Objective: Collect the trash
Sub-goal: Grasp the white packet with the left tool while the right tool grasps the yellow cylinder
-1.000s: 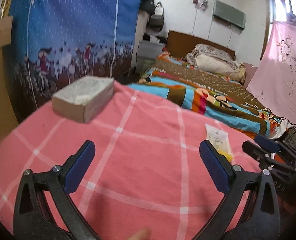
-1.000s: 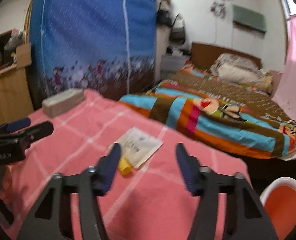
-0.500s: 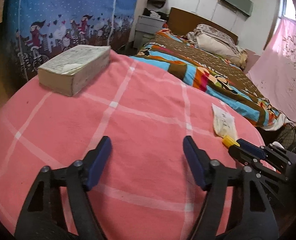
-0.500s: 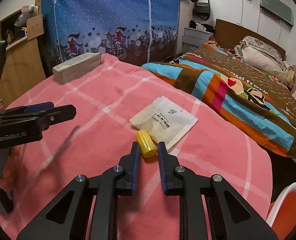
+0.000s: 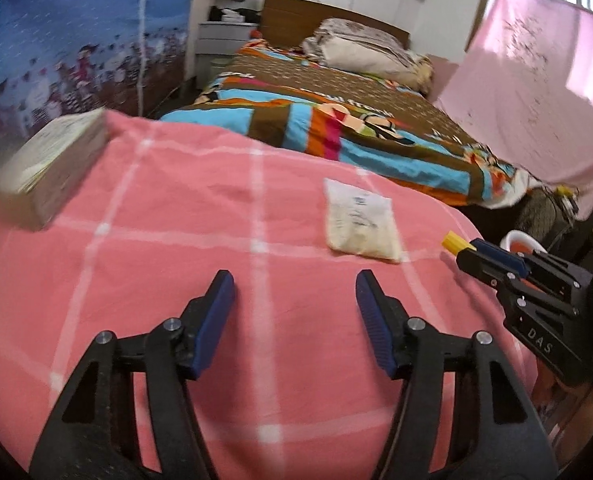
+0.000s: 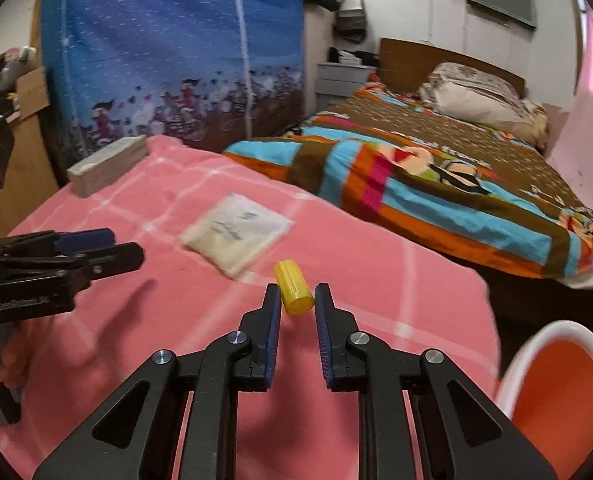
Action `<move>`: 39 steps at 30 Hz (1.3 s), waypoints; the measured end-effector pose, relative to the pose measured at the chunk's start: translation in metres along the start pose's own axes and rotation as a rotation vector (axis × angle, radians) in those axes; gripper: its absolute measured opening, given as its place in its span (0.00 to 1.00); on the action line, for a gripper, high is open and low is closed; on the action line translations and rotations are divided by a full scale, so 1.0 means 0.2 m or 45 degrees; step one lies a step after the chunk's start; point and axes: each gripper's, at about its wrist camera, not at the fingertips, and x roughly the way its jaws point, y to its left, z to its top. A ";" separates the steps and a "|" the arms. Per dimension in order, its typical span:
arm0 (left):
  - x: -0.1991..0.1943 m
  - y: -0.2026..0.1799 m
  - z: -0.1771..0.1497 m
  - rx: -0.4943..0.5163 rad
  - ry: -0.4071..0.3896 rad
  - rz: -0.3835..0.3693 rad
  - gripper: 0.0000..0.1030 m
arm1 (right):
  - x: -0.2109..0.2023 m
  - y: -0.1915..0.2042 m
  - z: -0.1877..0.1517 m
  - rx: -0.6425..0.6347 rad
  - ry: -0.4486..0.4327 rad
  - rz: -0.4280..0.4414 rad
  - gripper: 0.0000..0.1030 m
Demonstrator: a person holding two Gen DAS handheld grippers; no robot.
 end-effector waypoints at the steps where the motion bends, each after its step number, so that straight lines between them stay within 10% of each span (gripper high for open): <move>1: 0.01 -0.01 0.01 0.011 0.003 -0.001 0.65 | 0.00 -0.03 0.00 0.010 0.005 -0.018 0.15; 19: 0.29 -0.31 0.15 0.273 0.162 0.115 0.69 | -0.02 -0.20 -0.08 0.087 0.028 -0.018 0.15; 28: 0.26 -0.37 0.11 0.395 0.155 0.150 0.43 | -0.03 -0.18 -0.11 0.074 0.040 -0.020 0.15; 39: 0.18 -0.33 0.09 0.301 0.107 0.079 0.38 | -0.04 -0.18 -0.14 0.062 0.033 -0.010 0.15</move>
